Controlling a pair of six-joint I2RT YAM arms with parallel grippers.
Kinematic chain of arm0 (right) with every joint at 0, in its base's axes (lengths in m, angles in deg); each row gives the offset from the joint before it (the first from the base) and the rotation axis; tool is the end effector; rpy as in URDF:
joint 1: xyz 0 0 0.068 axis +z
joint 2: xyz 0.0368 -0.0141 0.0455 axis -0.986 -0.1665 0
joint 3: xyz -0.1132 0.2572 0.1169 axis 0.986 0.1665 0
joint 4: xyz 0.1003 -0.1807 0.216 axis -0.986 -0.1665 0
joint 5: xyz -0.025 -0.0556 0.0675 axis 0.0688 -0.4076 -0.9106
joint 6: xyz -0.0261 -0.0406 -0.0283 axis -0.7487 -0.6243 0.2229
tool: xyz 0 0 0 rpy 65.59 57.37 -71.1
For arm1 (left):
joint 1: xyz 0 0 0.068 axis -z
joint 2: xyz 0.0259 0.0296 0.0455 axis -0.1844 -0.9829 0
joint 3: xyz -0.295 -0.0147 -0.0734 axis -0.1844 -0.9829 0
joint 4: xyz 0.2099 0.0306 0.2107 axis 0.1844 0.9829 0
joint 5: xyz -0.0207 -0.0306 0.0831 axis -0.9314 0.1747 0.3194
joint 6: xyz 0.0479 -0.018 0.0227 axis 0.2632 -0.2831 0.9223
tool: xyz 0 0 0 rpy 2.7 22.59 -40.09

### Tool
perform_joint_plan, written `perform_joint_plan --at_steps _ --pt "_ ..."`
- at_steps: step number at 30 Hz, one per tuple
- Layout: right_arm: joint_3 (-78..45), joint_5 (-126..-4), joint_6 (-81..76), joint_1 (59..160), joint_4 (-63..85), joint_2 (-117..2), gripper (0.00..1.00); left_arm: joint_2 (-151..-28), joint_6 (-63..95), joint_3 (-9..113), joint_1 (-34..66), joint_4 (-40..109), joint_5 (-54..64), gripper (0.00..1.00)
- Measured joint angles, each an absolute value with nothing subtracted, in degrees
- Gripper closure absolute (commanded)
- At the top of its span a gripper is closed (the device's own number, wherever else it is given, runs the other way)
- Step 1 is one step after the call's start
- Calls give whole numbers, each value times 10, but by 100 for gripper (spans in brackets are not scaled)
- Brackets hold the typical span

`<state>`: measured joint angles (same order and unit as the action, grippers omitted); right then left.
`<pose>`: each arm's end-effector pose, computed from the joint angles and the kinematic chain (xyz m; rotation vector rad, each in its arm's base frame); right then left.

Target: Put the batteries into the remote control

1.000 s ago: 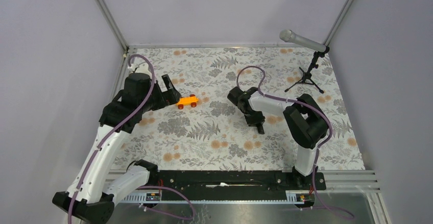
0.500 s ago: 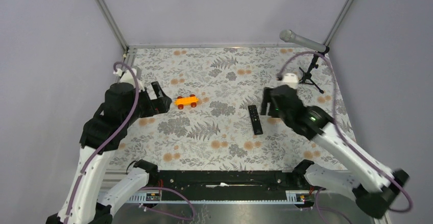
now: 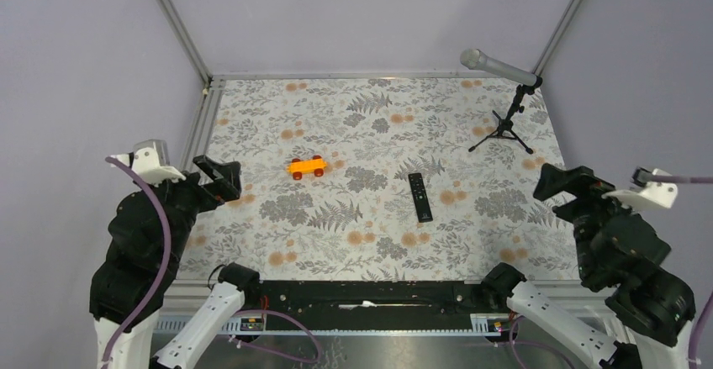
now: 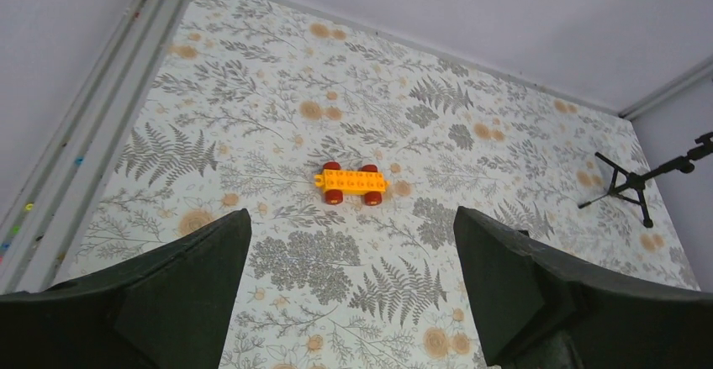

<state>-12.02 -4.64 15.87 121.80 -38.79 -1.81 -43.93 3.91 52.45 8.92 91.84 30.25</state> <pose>0.0218 -0.0217 0.4790 0.4632 1.5488 0.1408 0.0396 -0.0022 0.4750 -0.2806 1.7567 -0.2852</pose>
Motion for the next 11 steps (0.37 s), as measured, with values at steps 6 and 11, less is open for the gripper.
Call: perform_joint_plan --at_steps 6,11 --pt "-120 -3 110 1218 -375 46 0 -413 40 526 89 908 336 1" --pt "-118 11 91 1218 -359 52 0 -410 41 533 89 906 350 1"
